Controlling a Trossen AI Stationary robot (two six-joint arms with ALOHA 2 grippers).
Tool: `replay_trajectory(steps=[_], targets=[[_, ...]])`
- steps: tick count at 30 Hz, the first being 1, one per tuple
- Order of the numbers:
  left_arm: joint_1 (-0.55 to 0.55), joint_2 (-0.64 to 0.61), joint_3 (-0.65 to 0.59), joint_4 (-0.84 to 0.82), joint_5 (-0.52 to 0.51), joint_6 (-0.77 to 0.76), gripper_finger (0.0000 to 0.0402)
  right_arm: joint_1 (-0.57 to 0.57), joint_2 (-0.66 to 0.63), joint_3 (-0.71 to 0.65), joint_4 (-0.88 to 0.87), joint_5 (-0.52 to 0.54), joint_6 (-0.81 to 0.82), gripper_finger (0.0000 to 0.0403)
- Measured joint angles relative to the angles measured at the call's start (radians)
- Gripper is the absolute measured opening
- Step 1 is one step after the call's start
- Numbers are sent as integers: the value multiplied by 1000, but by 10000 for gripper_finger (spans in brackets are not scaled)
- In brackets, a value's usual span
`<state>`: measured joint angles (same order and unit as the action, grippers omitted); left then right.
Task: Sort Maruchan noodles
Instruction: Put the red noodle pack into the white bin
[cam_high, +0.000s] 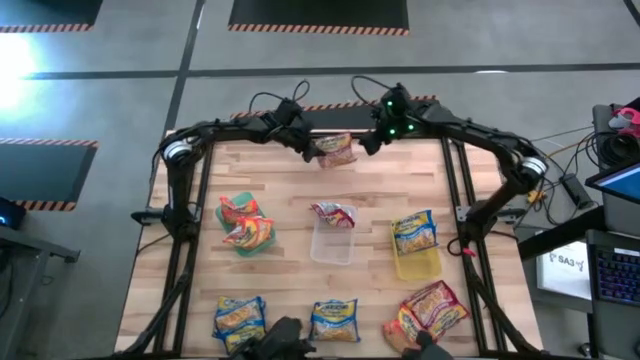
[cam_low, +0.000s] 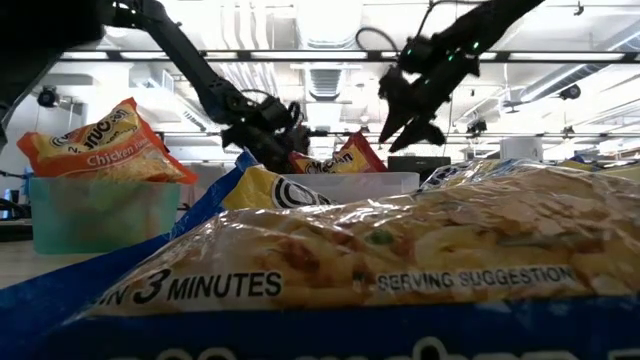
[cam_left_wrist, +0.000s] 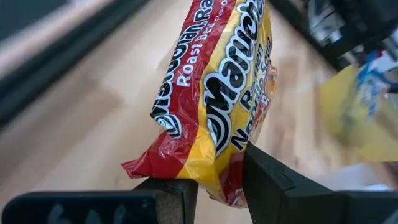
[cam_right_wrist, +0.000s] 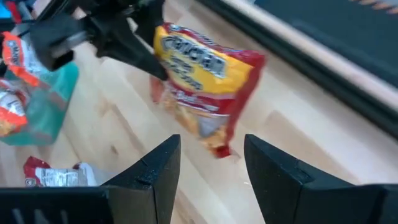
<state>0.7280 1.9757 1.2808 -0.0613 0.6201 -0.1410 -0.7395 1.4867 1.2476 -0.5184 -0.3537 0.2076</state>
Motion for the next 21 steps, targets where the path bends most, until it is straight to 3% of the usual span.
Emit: replay_trajectory(steps=[6, 12, 17, 21], targets=[[-18, -86, -1, 39, 64, 18, 83, 3, -85, -27, -17, 41, -2, 167], [-109, -210, -64, 43, 101, 35, 83, 3, -120, -35, -84, 48, -74, 167], [-217, -344, -144, 81, 93, 53, 83, 3, -125, -35, -91, 48, -112, 167], [-299, -451, -226, 87, -14, 47, 84, 2, -125, -35, -90, 49, -104, 167]])
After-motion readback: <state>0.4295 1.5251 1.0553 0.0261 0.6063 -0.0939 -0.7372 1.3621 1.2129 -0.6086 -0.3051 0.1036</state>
